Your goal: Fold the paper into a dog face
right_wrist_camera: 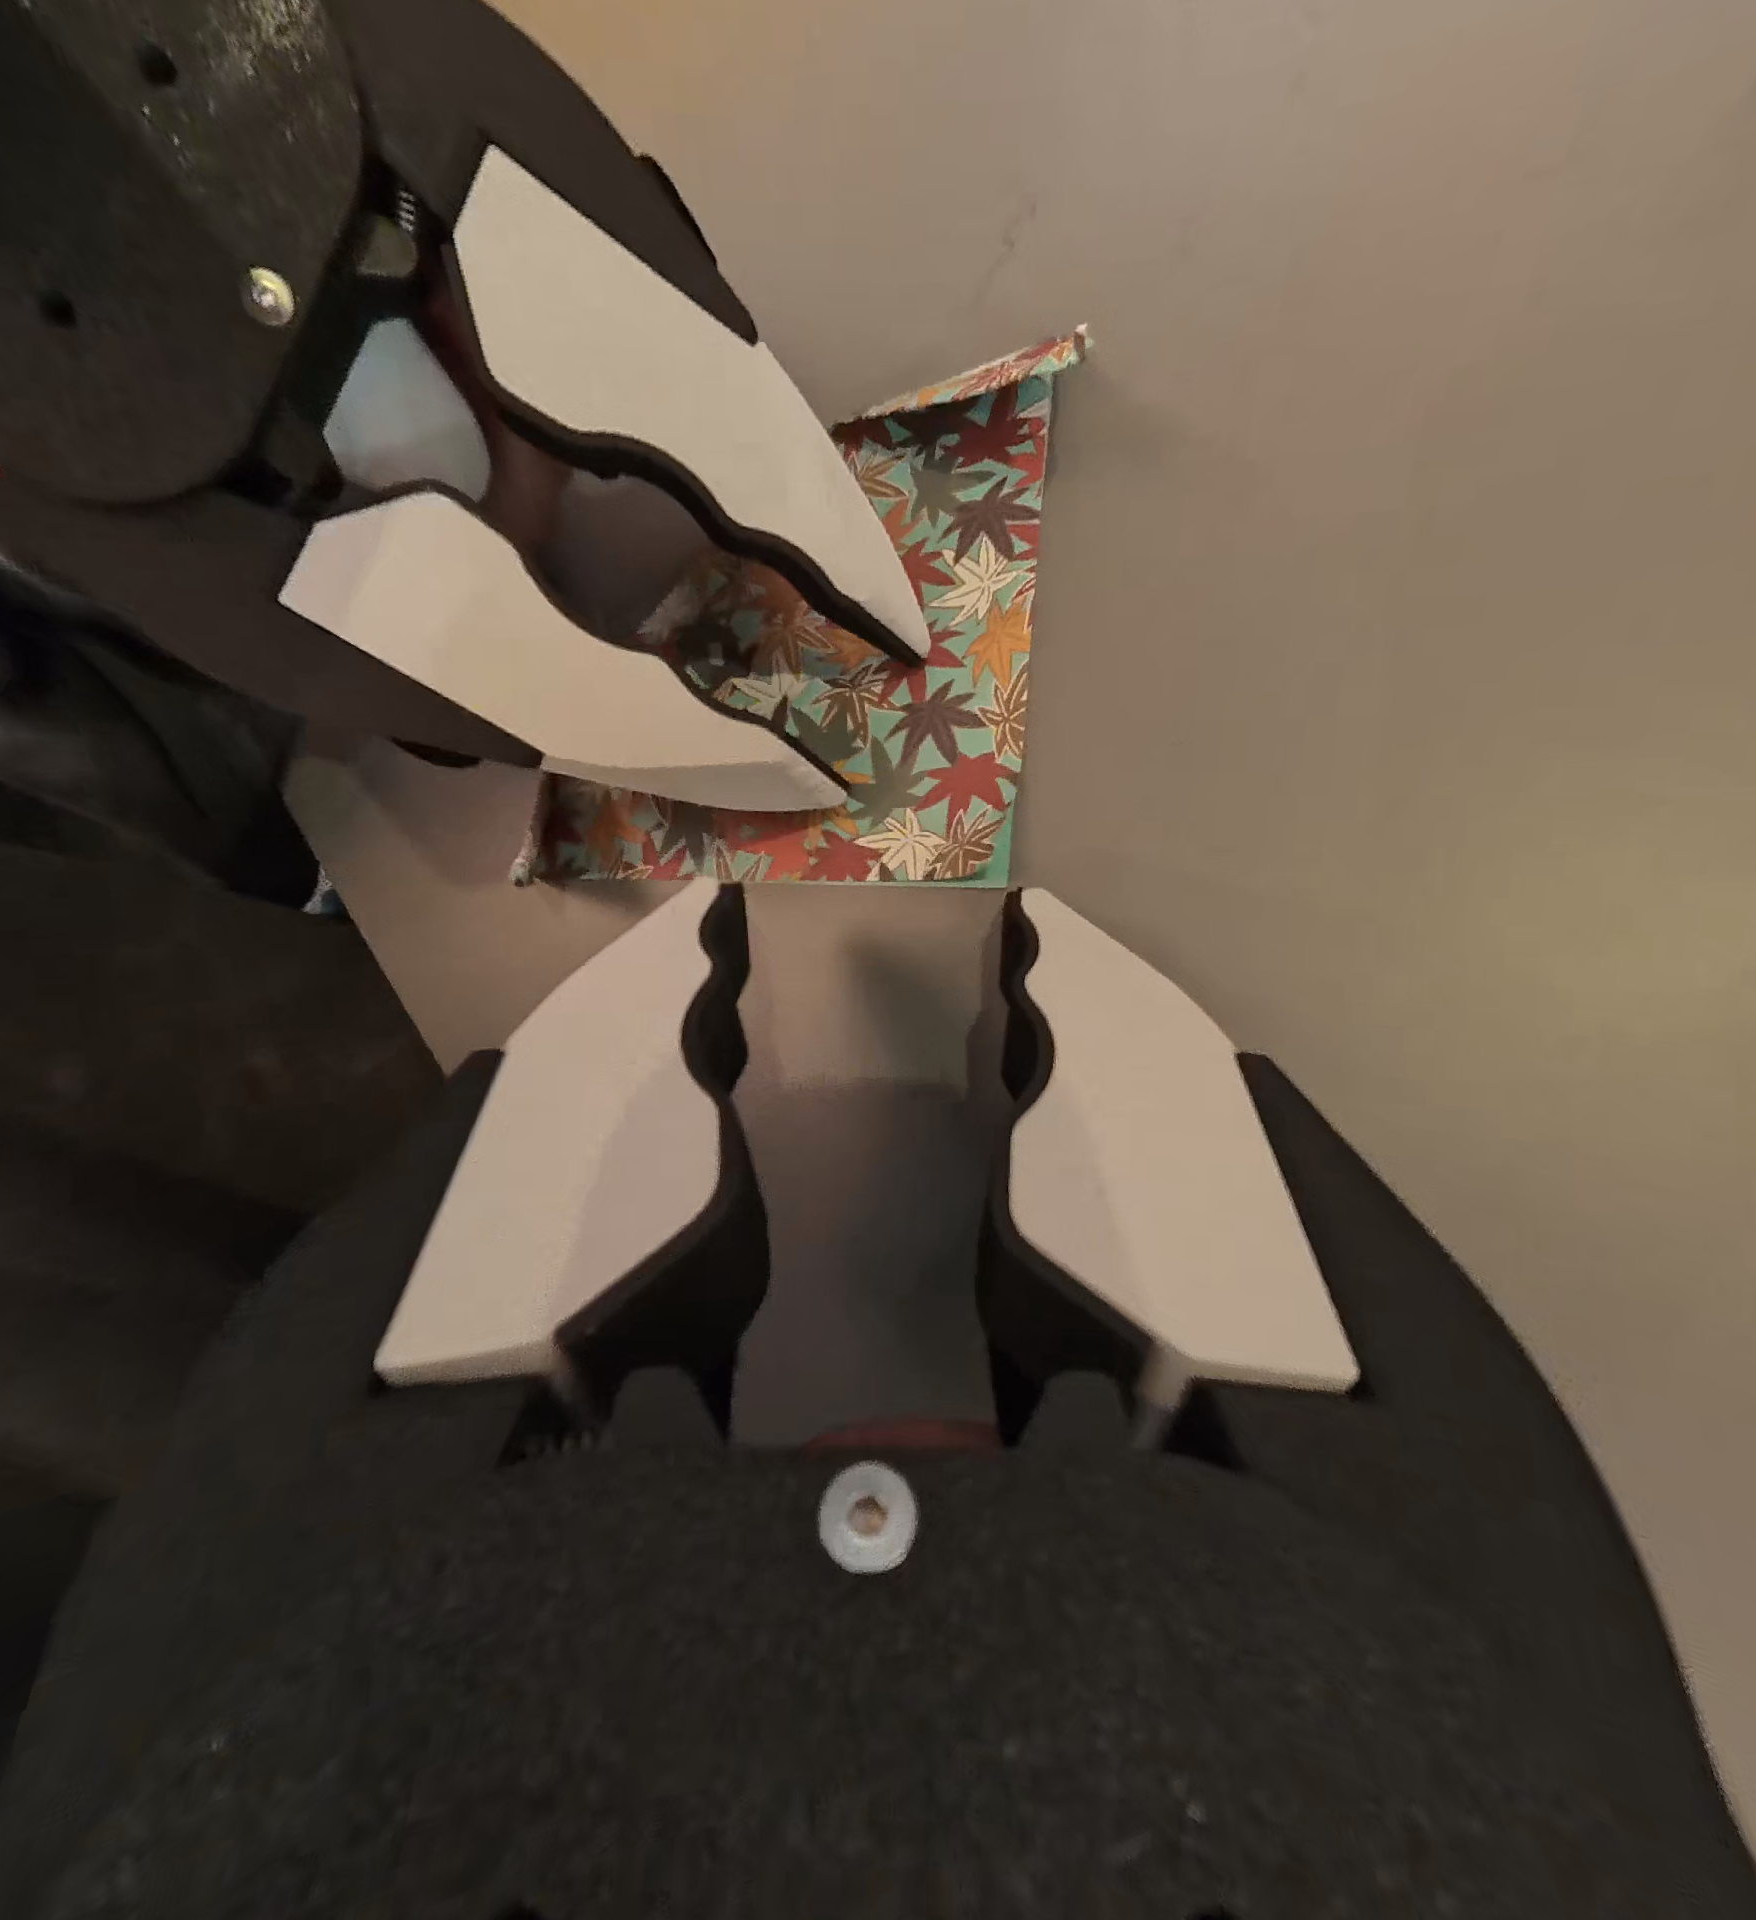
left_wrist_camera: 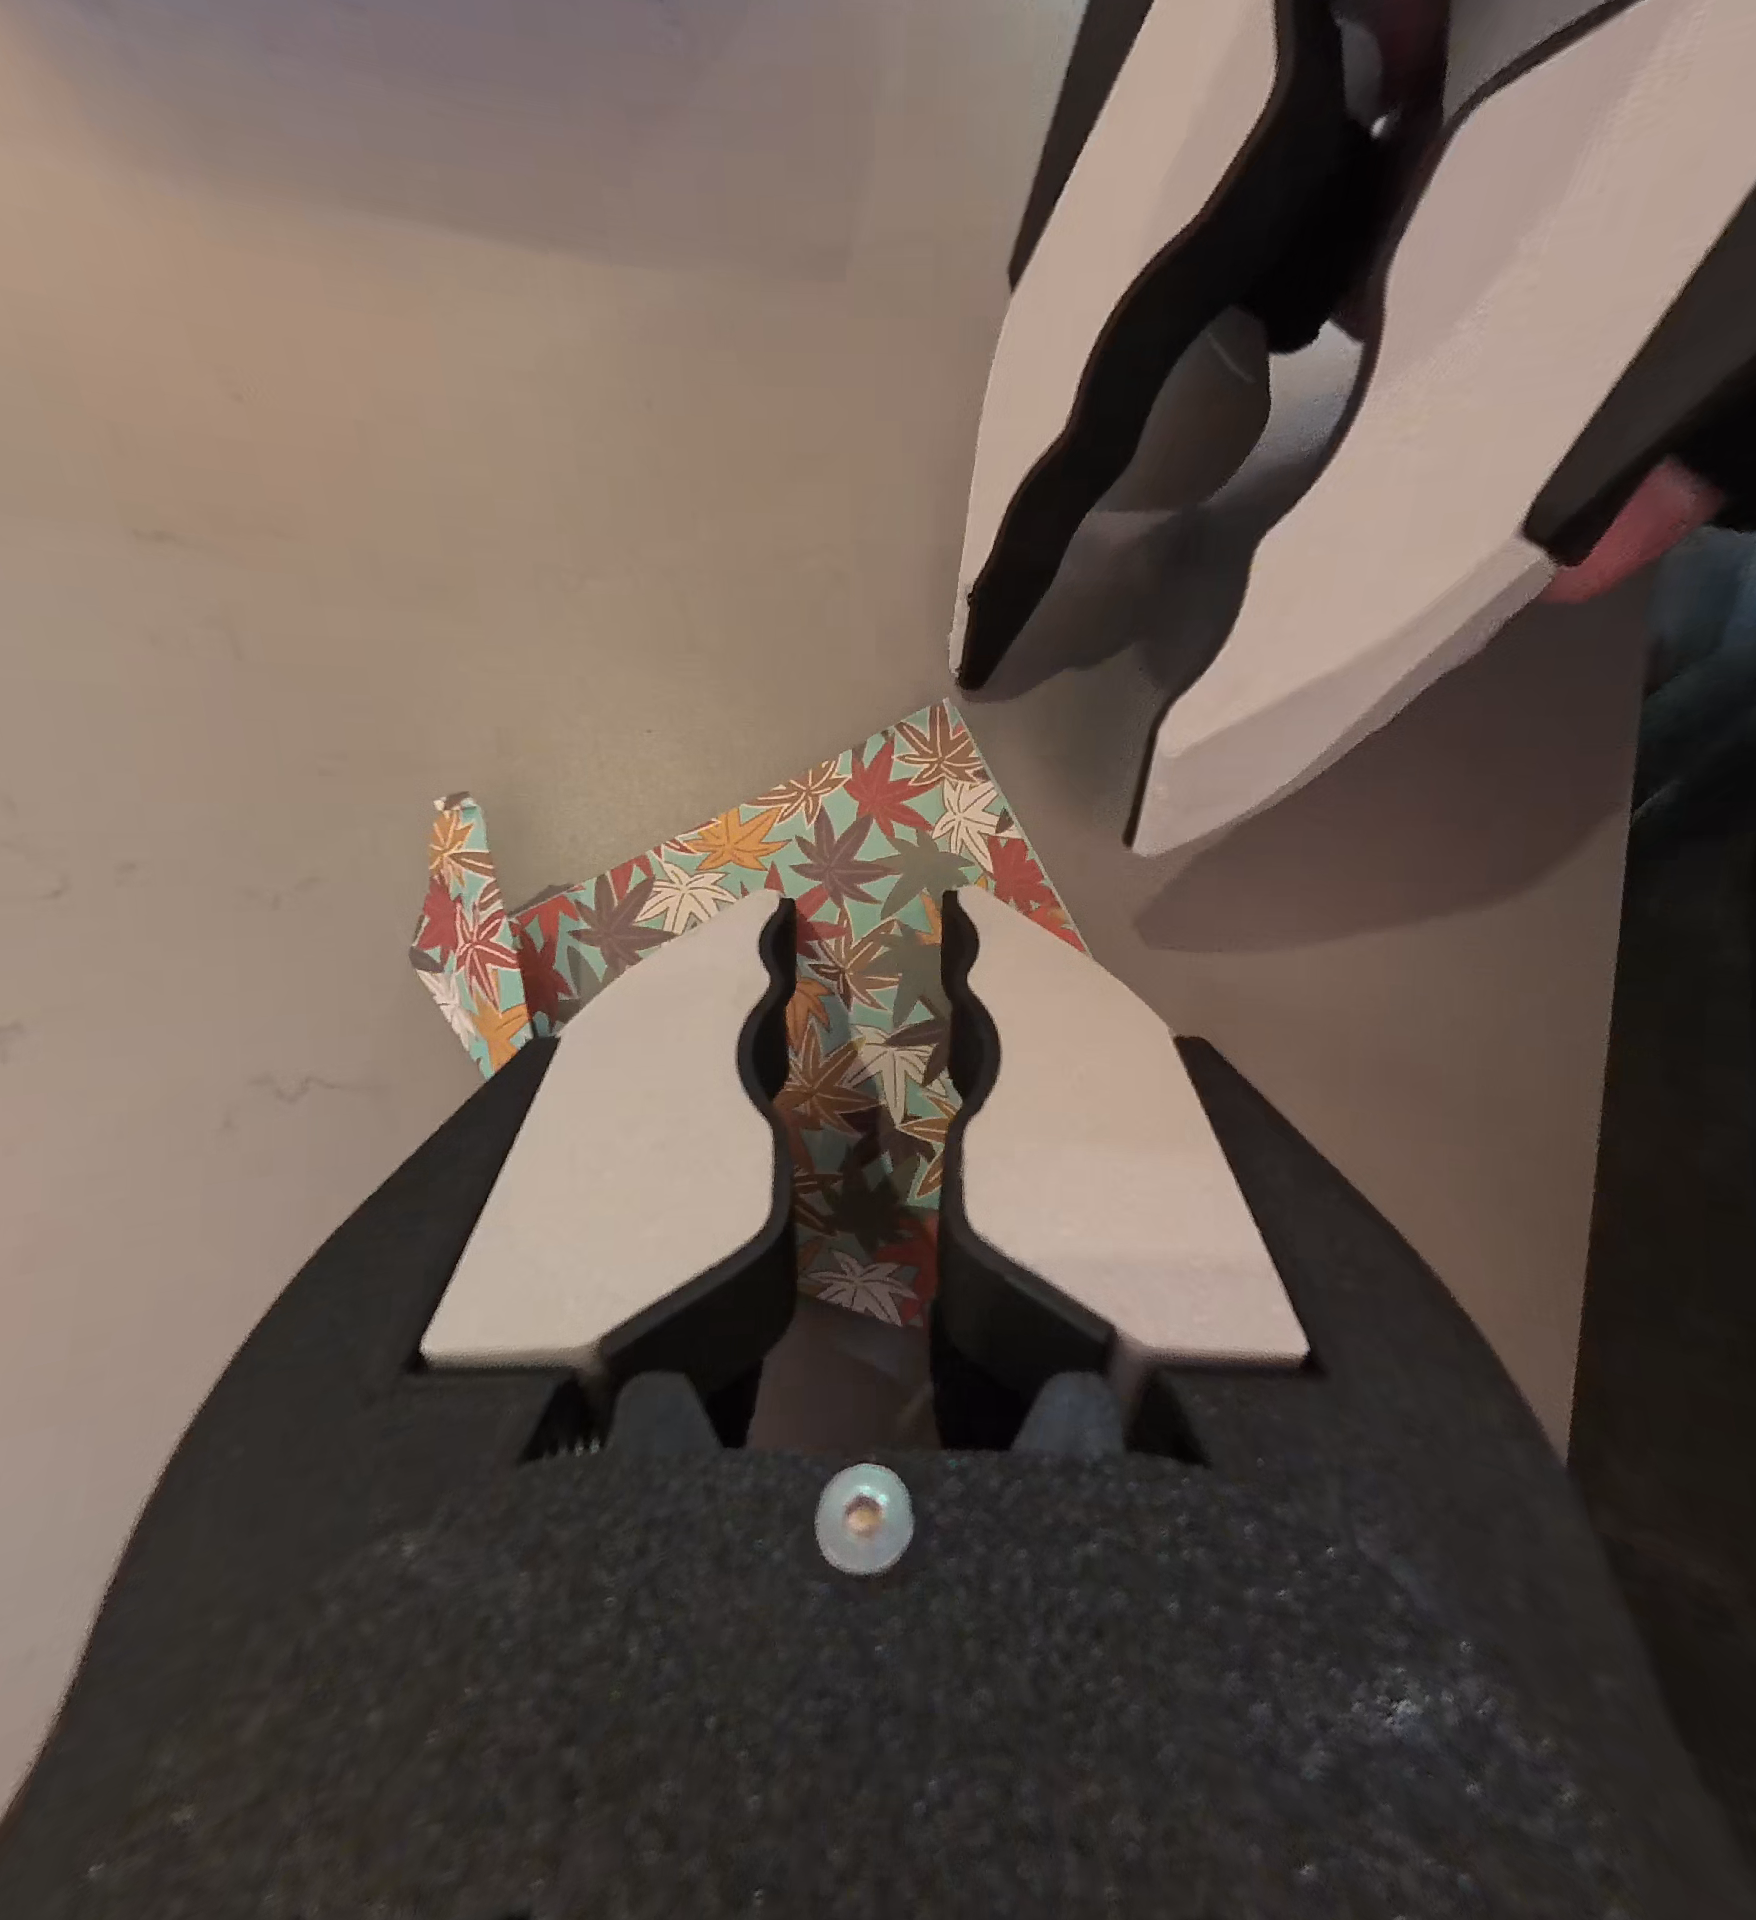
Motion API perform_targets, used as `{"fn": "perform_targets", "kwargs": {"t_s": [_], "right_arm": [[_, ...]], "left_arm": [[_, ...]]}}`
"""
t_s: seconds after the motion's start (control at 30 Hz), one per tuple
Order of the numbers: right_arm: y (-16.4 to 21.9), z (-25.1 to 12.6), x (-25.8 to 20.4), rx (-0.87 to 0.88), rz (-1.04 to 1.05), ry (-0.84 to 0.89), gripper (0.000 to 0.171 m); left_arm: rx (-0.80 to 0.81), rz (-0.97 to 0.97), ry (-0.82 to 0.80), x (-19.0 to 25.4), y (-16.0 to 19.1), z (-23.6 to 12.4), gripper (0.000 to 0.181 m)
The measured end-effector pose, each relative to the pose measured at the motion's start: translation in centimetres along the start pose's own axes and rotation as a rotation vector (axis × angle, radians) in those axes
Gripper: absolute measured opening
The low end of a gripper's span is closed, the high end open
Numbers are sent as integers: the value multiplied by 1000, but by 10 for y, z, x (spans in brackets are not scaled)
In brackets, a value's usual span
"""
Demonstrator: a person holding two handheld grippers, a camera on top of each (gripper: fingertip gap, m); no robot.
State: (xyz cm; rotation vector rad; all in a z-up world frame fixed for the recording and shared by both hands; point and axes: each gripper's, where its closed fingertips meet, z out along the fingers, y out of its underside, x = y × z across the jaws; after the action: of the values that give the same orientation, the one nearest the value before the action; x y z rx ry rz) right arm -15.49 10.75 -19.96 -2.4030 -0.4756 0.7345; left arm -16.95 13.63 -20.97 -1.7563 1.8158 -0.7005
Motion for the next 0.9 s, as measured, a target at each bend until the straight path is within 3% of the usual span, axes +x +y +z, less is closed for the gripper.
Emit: {"fn": "perform_targets", "kwargs": {"t_s": [0.13,0.4,0.57,0.77,0.9], "right_arm": [[-2,4,-5,15,-7,38,54],[-3,1,1,20,11,65,51],[1,1,12,-82,-277,219,30],[0,1,24,-188,-599,193,19],[-1,2,25,-189,-660,112,14]], "left_arm": [[0,3,2,0,0,0,26],[1,3,2,0,0,0,26],[1,4,4,0,0,0,26],[1,4,7,0,0,0,26],[0,5,7,0,0,0,26]]}}
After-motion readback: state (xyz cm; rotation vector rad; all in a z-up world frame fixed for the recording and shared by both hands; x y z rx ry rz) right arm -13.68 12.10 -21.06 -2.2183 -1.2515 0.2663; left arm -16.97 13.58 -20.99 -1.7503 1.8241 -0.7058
